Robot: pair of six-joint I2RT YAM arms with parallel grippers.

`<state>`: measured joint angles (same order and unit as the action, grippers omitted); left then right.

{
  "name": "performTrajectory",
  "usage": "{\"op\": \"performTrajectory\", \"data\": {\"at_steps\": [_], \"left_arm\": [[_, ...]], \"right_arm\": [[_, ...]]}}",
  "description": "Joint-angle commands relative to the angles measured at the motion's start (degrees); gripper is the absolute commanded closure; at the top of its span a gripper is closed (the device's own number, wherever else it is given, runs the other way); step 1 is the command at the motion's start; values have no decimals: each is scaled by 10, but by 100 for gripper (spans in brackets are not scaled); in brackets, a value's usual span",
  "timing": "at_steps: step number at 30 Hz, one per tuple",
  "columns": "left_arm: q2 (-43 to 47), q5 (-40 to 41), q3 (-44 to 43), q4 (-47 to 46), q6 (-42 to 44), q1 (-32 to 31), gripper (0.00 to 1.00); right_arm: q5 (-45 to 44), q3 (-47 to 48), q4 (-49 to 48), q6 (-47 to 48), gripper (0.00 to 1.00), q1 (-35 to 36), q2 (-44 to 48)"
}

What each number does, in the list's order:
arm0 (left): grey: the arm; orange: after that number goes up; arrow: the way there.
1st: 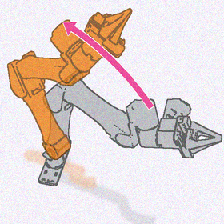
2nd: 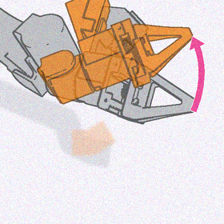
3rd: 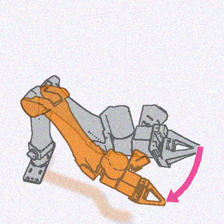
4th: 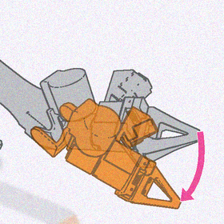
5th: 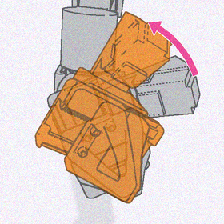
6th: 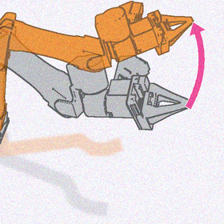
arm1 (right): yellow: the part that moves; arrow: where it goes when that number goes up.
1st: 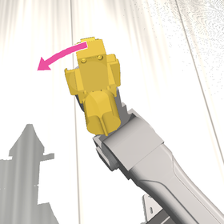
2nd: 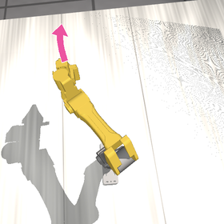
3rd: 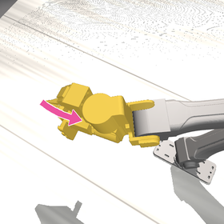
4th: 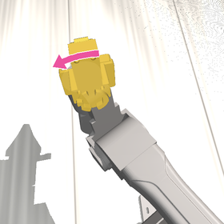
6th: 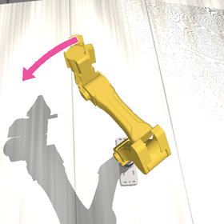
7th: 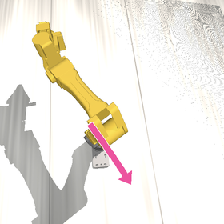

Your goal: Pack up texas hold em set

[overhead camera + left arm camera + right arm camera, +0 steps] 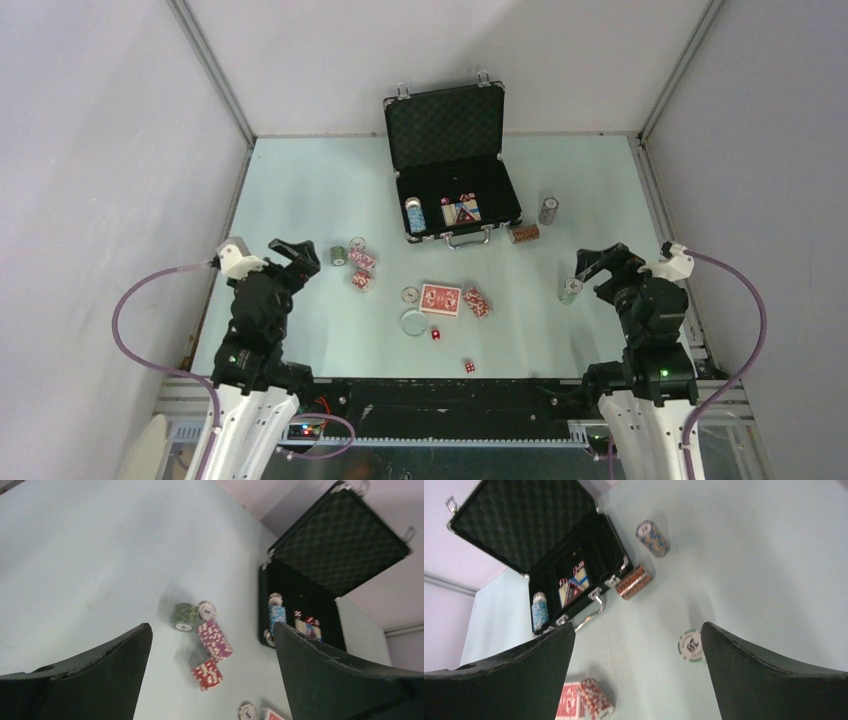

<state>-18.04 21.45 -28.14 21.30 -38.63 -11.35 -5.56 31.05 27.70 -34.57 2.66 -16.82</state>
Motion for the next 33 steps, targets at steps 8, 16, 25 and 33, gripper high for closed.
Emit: {"op": "performTrajectory", "data": {"at_steps": [8, 16, 25, 33], "left_arm": [[-69, -26, -17, 67, -33, 0, 2], [-33, -153, 76, -68, -52, -1, 2], [-52, -196, 96, -131, -32, -11, 2], [-72, -238, 123, -205, -41, -42, 2]], "right_arm": [[35, 42, 169, -72, 0, 37, -74], [-64, 26, 153, -95, 0, 142, -156], [-215, 34, 167, -149, 0, 220, -278], [-153, 39, 73, -89, 3, 148, -379]]}}
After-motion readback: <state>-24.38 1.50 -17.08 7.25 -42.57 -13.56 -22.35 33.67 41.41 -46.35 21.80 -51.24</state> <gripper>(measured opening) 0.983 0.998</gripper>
